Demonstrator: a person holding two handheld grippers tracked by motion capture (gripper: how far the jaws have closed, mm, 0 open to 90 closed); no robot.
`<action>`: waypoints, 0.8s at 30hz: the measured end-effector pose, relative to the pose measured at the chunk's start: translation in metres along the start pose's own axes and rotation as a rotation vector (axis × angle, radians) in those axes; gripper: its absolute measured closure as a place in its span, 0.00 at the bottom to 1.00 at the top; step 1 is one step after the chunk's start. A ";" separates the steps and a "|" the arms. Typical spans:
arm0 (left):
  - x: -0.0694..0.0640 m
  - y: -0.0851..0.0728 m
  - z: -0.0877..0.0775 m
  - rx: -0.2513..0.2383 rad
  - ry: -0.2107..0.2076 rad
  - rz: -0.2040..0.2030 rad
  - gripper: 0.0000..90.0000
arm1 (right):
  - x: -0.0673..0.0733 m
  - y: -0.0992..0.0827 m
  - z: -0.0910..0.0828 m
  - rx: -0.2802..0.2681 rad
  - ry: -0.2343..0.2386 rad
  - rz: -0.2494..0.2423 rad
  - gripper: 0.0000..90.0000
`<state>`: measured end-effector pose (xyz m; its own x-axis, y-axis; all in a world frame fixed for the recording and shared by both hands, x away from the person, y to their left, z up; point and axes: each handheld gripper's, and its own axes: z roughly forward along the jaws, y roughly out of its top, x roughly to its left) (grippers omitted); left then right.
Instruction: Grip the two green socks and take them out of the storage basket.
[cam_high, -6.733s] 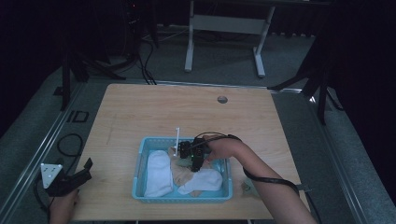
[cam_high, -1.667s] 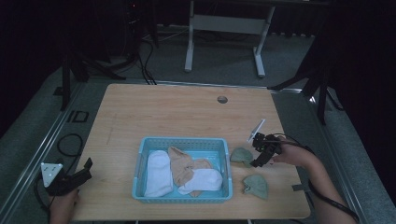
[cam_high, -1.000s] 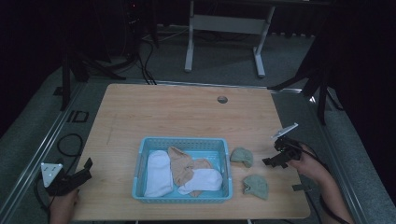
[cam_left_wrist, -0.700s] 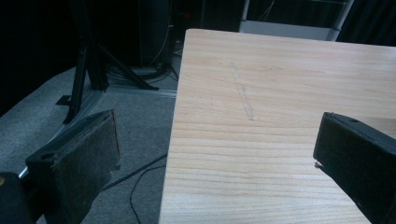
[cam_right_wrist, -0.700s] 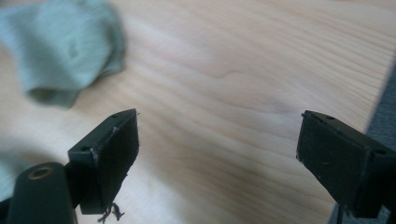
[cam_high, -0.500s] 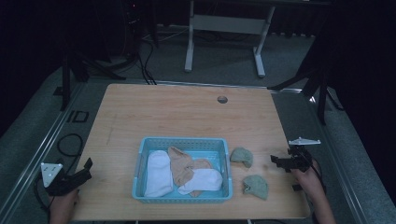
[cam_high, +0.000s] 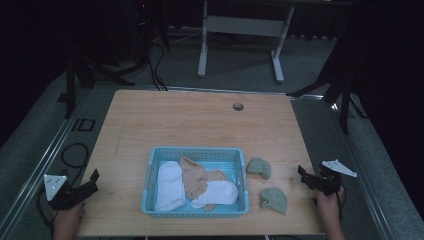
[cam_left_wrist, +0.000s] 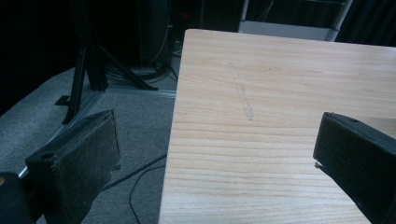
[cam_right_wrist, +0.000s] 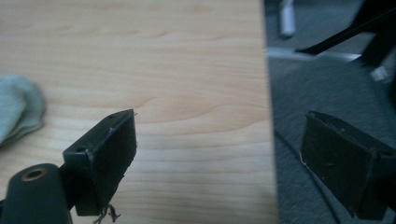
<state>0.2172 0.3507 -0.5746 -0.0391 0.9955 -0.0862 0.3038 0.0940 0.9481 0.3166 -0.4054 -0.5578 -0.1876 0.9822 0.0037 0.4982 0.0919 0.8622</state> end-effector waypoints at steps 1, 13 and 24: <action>0.000 0.000 0.000 -0.001 0.000 0.000 0.01 | 0.000 -0.004 -0.006 -0.060 -0.059 0.029 0.12; 0.000 0.000 0.000 -0.002 -0.001 0.003 0.01 | 0.000 -0.014 -0.018 -0.153 -0.141 0.050 0.12; -0.001 0.000 -0.001 -0.004 0.004 0.004 0.01 | -0.001 -0.013 -0.015 -0.163 -0.094 0.021 0.12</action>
<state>0.2161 0.3498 -0.5747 -0.0420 0.9958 -0.0813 0.2997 0.0902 0.9497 0.2975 -0.4101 -0.5610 -0.0944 0.9954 -0.0181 0.3556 0.0507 0.9333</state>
